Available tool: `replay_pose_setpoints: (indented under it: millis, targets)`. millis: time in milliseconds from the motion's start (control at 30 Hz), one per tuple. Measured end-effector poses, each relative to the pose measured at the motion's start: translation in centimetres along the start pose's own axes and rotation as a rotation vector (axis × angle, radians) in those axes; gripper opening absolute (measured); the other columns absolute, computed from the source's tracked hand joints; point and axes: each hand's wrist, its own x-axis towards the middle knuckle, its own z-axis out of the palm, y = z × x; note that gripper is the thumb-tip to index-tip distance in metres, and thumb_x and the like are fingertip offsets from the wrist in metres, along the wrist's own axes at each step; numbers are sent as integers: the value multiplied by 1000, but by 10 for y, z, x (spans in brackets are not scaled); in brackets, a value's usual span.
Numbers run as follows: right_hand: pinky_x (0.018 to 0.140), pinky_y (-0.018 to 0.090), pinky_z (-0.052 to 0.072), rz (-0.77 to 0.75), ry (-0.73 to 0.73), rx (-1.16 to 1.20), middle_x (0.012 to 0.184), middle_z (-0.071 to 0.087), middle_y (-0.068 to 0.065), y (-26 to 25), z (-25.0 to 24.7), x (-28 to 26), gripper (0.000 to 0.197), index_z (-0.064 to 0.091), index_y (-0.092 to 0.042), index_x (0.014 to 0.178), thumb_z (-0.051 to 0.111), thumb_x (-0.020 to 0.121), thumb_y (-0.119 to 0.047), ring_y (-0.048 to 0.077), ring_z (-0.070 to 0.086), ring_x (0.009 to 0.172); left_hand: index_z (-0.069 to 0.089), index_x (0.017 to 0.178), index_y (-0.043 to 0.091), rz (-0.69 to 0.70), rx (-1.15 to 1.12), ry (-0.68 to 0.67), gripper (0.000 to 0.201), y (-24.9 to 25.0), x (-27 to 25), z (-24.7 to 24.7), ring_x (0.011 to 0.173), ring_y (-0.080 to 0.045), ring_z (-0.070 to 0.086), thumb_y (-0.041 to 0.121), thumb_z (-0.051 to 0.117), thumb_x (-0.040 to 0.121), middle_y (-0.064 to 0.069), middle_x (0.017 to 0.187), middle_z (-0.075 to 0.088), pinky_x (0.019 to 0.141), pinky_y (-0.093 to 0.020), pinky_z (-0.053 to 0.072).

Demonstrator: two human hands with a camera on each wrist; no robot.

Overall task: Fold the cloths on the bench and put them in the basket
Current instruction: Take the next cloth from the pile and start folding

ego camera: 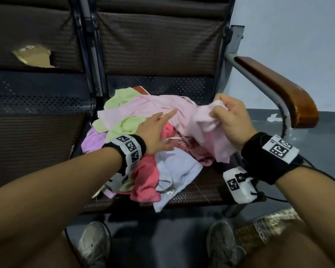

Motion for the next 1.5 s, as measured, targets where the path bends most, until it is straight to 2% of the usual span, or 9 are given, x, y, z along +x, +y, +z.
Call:
replay_pose_setpoints:
  millis: [233,467,567,733,900,1033,1167,1300,1500]
  targets:
    - [58,25,37,160,62,138,71,45,-2,5,-10,-8,20,44,-25,70,54,79,-9,13,44,69,60,105,19,-31,-173,250,23,33,24,0,101,-31,64,17,64,83,-7,107,69,76,-29,43]
    - [78,23,55,305,-344,-187,108,70,-5,22,-5,-19,54,53,-25,126,79,81,-40,11,70,95,53,87,31,57,-361,284,31,75,10,-17,78,-28,59,9,47,66,-2,80,66,62,-31,39]
    - [79,34,55,172,-480,-369,97,72,-1,21,14,-17,36,64,-18,109,81,78,-24,15,68,89,56,89,28,105,-479,199,23,79,2,-19,63,-13,58,18,55,68,6,67,64,55,-27,40]
    - [76,38,50,84,-60,-399,90,72,10,27,-15,-1,26,72,-6,93,47,91,-14,25,63,85,51,78,25,100,-133,69,28,30,3,-32,71,-22,56,40,74,83,7,68,54,59,-32,34]
    - [63,30,37,190,263,-144,54,54,-19,26,-38,4,34,62,-32,53,40,77,-22,12,48,63,45,74,16,-68,69,151,35,-17,0,-35,89,-38,58,38,45,102,-20,90,63,68,-37,37]
    - [83,36,47,297,-129,-576,106,66,4,38,-29,-1,15,61,-23,99,52,91,-33,24,59,96,36,61,17,-179,-136,344,46,-2,4,-46,78,-37,55,32,37,104,-17,74,56,64,-35,28]
    - [97,37,48,320,-378,-482,125,57,-4,30,9,-9,82,49,-23,137,73,69,-63,17,58,110,41,57,16,-135,-424,311,44,45,4,-50,65,-22,45,32,44,98,2,59,48,60,-32,26]
    - [77,25,55,192,-363,-505,85,70,-5,29,25,0,9,66,-23,92,72,86,-22,23,67,85,71,79,13,51,-629,105,16,68,-5,-55,74,-14,61,22,57,79,-1,78,70,71,-30,49]
    - [58,26,38,152,-253,-575,73,59,-6,33,14,3,20,58,-23,77,72,90,-30,15,55,69,57,68,10,-148,-326,156,20,34,0,-52,74,-25,53,18,60,86,-5,70,56,64,-35,39]
